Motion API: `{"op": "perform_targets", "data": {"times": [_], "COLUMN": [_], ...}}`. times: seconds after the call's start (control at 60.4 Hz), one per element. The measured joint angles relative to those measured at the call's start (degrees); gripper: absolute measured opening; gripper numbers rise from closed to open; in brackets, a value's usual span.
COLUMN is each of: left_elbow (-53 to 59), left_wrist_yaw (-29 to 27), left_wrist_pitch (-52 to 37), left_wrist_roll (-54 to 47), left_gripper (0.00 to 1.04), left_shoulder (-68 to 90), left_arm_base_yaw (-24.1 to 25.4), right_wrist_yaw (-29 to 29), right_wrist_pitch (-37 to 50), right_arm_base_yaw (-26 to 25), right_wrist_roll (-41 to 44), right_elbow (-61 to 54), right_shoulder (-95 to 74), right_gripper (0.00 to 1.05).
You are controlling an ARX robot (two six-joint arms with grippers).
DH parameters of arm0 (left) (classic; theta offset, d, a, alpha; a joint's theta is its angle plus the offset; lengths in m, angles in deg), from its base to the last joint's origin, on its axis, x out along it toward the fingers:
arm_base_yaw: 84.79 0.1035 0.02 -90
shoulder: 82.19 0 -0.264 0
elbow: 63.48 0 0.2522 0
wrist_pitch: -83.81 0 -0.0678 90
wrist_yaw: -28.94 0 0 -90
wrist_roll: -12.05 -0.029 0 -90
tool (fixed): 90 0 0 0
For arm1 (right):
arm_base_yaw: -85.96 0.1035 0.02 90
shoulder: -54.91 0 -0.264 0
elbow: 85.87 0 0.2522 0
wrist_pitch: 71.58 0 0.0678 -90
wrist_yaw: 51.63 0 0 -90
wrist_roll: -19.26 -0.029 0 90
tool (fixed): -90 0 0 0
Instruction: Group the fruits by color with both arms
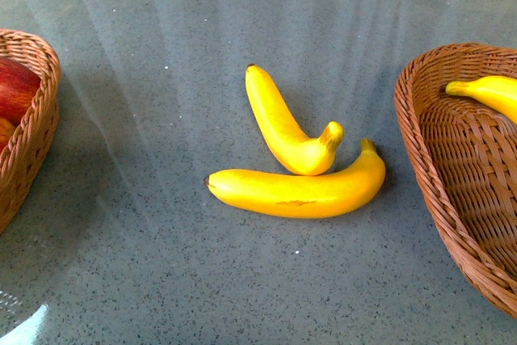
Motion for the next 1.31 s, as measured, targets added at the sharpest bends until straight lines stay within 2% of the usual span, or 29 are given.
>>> {"op": "perform_targets", "data": {"times": [0.083, 0.165, 0.612, 1.258, 1.307], "left_elbow": [0.4, 0.8, 0.8, 0.8, 0.8], "left_wrist_yaw": [-4.7, -4.8, -5.3, -5.3, -5.3], "left_wrist_pitch": [3.3, 6.4, 20.9, 34.0, 40.4], "left_wrist_roll": [0.0, -0.1, -0.1, -0.1, -0.1], "left_gripper": [0.02, 0.02, 0.02, 0.02, 0.02], "left_shoulder": [-3.8, -7.3, -23.1, -36.3, -40.9], "left_arm_base_yaw": [-3.7, -5.4, -5.5, -5.5, -5.5], "right_wrist_yaw": [0.0, 0.0, 0.0, 0.0, 0.0], "right_wrist_pitch": [0.0, 0.0, 0.0, 0.0, 0.0], "right_arm_base_yaw": [0.0, 0.0, 0.0, 0.0, 0.0], "right_wrist_roll": [0.0, 0.0, 0.0, 0.0, 0.0], "right_elbow": [0.0, 0.0, 0.0, 0.0, 0.0], "right_shoulder": [0.0, 0.0, 0.0, 0.0, 0.0], "right_gripper": [0.96, 0.96, 0.96, 0.96, 0.96]}}
